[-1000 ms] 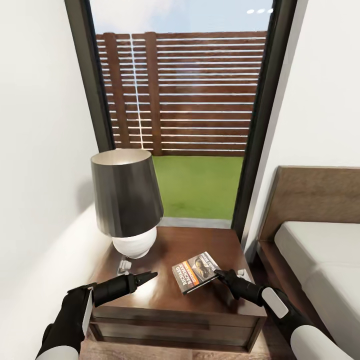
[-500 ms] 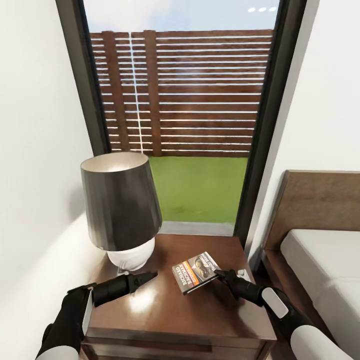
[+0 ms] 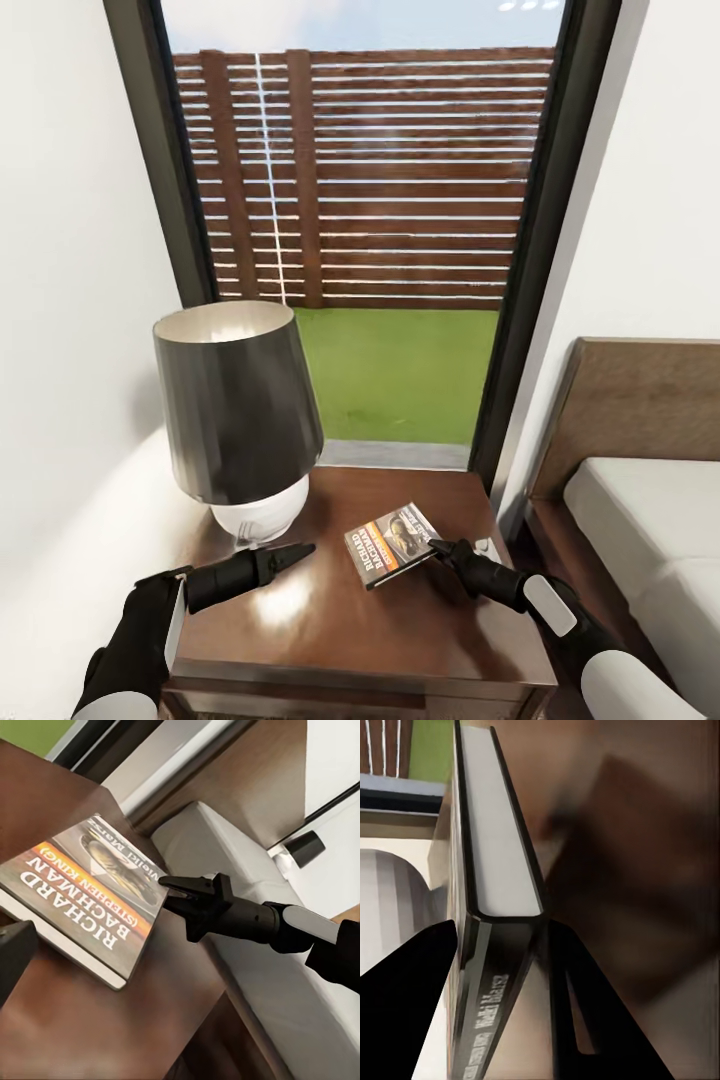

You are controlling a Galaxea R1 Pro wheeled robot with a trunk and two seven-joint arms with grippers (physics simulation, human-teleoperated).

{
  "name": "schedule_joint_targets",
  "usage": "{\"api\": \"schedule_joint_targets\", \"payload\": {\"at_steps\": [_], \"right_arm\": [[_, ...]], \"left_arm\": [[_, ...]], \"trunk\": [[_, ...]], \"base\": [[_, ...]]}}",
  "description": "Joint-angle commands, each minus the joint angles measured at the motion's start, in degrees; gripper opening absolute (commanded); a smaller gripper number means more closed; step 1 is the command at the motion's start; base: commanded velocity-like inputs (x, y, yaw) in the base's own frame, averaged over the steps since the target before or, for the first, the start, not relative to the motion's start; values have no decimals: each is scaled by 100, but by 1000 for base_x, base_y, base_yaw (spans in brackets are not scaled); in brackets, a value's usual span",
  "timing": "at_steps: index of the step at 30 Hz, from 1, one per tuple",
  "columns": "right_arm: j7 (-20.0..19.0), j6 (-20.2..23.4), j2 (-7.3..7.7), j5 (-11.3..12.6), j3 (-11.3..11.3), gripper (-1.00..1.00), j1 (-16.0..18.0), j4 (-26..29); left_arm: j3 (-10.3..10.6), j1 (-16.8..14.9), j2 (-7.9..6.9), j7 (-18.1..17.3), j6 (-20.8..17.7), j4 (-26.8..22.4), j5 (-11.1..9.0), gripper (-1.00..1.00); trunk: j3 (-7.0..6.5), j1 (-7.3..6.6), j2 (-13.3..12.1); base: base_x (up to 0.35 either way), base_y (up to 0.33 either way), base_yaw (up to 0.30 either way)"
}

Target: In the bedroom, move the book from the bed onto either nightstand, and place the two sandals side by side next to the bed.

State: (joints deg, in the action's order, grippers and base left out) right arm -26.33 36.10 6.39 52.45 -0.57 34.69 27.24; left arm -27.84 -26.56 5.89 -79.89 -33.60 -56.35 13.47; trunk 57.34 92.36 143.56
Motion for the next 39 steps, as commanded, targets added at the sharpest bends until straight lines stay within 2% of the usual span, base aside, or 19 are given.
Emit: {"api": "schedule_joint_targets", "payload": {"at_steps": [1, 7, 35, 39], "right_arm": [[-4, 29, 3, 37, -5, -100, 3, 1], [-4, 29, 3, 37, -5, -100, 3, 1], [-4, 29, 3, 37, -6, -100, 3, 1], [-4, 29, 3, 37, -7, -100, 3, 1]], "left_arm": [[-28, -7, 9, -53, -61, -7, 60, 100], [-28, -7, 12, -51, -59, -7, 60, 100], [-28, -7, 9, -53, -59, -7, 63, 100], [-28, -7, 10, -53, -59, -7, 63, 100]], "trunk": [[29, 1, 4], [161, 16, 12], [206, 22, 15], [294, 32, 20]], "base": [[0, 0, 0], [0, 0, 0], [0, 0, 0], [0, 0, 0]]}}
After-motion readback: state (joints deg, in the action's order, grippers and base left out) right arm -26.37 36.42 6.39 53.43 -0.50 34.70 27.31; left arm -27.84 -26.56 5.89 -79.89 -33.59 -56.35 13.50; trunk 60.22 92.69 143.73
